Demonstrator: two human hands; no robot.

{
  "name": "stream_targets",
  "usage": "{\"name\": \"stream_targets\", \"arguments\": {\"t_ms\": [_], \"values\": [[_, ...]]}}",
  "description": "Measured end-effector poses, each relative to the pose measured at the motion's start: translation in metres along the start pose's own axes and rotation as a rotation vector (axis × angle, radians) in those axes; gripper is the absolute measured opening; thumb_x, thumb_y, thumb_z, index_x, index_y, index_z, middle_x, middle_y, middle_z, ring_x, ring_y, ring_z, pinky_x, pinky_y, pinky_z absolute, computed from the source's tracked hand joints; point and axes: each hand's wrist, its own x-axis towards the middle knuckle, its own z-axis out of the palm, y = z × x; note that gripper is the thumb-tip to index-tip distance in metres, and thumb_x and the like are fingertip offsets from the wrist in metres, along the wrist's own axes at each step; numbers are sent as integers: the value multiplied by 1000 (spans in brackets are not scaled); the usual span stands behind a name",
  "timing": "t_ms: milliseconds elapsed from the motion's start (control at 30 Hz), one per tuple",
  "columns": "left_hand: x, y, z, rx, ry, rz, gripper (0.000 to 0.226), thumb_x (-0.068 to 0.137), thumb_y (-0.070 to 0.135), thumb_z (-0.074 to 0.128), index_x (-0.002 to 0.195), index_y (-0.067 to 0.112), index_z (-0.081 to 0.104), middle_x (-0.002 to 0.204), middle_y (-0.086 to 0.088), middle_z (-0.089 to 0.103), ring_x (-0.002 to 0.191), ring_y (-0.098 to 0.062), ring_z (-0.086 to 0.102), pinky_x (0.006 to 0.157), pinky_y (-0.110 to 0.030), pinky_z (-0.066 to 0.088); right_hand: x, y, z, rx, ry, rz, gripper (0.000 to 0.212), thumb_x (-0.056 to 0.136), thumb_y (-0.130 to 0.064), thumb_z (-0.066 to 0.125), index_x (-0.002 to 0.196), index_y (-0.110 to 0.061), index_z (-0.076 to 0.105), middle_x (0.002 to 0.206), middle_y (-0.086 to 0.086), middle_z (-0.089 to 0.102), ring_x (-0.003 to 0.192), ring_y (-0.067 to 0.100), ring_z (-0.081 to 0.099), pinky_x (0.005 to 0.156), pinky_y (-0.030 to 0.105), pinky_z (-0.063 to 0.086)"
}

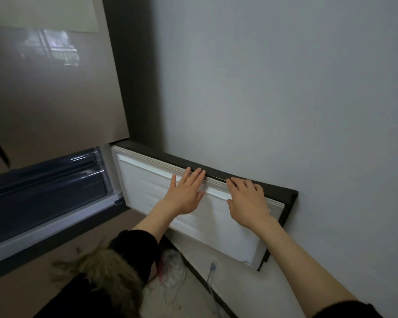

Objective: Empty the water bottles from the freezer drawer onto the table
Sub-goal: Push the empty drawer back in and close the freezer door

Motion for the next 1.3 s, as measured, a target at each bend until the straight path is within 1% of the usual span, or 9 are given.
{"name": "stream_targets", "arguments": {"t_ms": [133,233,467,667,800,967,1100,1200,1300], "values": [[-24,-5,2,-63,68,-6,54,97,43,15,147,27,3,158,4,0,144,-19,-12,115,-50,-6,-16,-8,-11,17,-28,-76,50,95,-19,41,143,-17,28,148,1,32,131,24,31,103,40,29],[-54,-18,7,-132,115,-23,52,97,45,15,146,28,11,157,6,5,144,-16,-11,114,-48,-9,-31,-27,-20,47,-47,-163,42,95,-19,37,137,-19,38,140,0,42,125,23,38,99,40,32],[-146,-73,-8,-257,155,-50,45,99,35,21,142,24,28,155,8,17,144,-12,-5,118,-46,-1,-68,-114,-39,137,-100,-468,36,96,-21,38,125,-18,57,123,6,56,116,23,49,105,37,33],[-233,-140,-19,-345,133,-110,44,100,30,22,143,23,28,154,6,20,144,-11,-3,116,-36,0,-95,-222,-36,196,-125,-593,40,98,-21,35,136,-17,44,135,1,46,126,17,44,118,34,13],[-299,-186,-23,-423,129,-184,40,99,30,26,139,27,35,154,10,20,140,-3,-4,118,-35,9,-92,-286,-30,227,-123,-673,42,98,-22,36,139,-18,40,146,-2,39,135,12,33,118,32,8],[-378,-230,-38,-428,164,-388,48,98,35,32,144,26,24,155,10,13,142,-5,1,115,-28,9,-75,-355,-12,243,-168,-767,53,97,-33,38,146,-20,23,156,-4,19,144,10,13,118,34,3],[-418,-253,-49,-338,132,-478,58,92,48,39,144,30,22,155,10,12,143,-10,10,115,-32,12,-51,-406,-3,208,-135,-839,66,92,-46,44,147,-23,15,157,-4,12,145,11,7,118,38,2],[-428,-284,-44,-168,109,-509,74,83,61,45,145,31,17,156,9,9,143,-8,1,117,-34,7,-27,-441,0,151,-114,-903,73,89,-49,49,147,-24,13,158,-5,10,145,11,7,118,41,0],[-423,-324,-42,33,126,-573,74,86,59,43,146,30,12,157,8,5,143,-11,-8,119,-38,-1,1,-475,4,128,-64,-932,71,88,-45,52,147,-26,16,157,-6,14,144,12,12,118,42,2]]}}
